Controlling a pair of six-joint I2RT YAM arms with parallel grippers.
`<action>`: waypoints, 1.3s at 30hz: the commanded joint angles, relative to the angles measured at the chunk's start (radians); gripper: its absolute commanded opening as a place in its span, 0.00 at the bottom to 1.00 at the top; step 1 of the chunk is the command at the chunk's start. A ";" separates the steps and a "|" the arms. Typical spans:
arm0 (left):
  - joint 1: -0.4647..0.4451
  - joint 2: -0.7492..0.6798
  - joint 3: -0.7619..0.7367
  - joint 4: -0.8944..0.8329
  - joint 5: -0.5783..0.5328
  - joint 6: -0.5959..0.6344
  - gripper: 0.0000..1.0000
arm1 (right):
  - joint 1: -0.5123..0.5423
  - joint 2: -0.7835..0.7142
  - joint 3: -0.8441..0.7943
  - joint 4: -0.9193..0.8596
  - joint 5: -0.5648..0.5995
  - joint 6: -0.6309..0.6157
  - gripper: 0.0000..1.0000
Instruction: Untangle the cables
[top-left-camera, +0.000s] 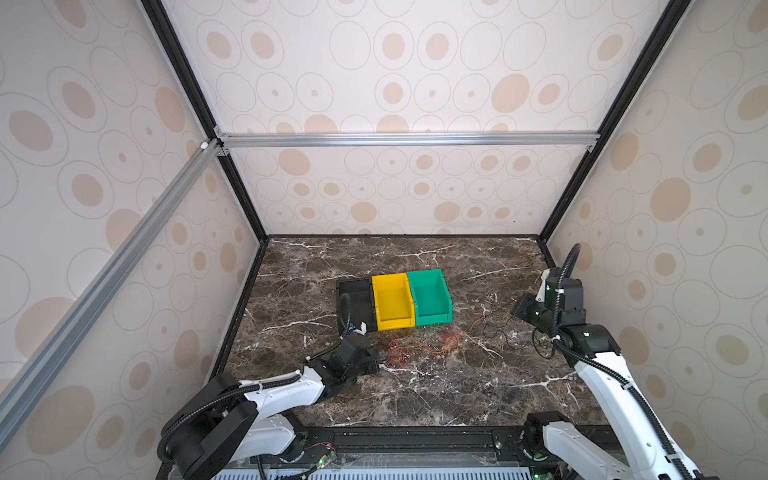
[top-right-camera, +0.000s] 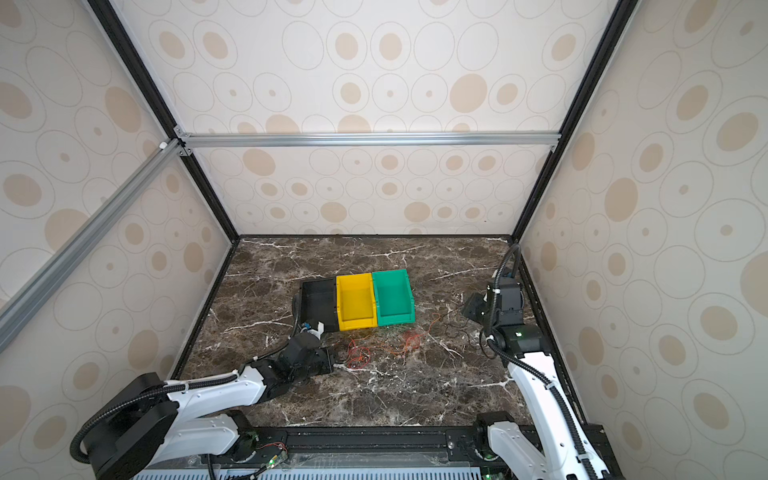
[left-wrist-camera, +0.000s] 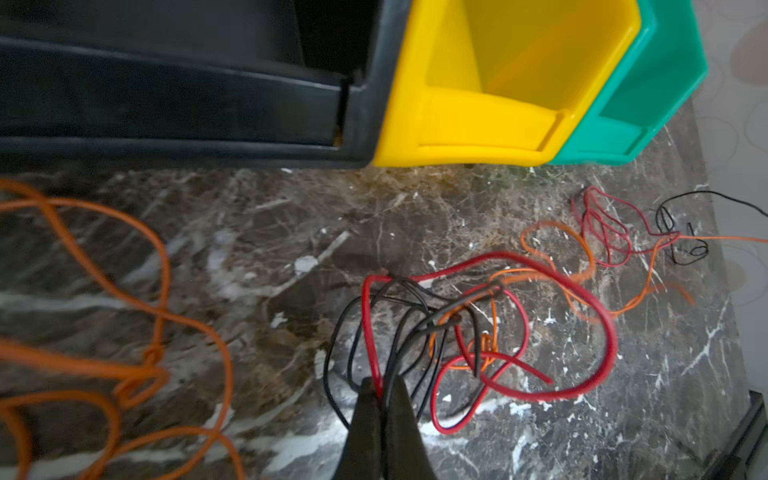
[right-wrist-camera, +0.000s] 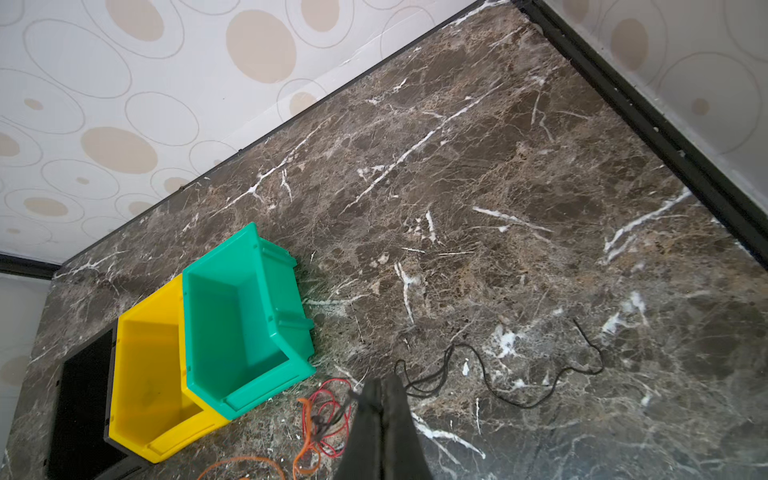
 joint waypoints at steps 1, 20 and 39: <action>0.015 -0.037 -0.002 -0.108 -0.053 -0.012 0.02 | -0.006 -0.013 0.021 -0.013 -0.043 -0.027 0.00; -0.046 0.032 0.311 -0.044 0.279 0.412 0.72 | 0.032 0.053 0.041 0.071 -0.612 -0.024 0.00; -0.176 0.547 0.579 0.352 0.338 0.610 0.65 | 0.099 0.056 -0.003 0.163 -0.717 0.069 0.00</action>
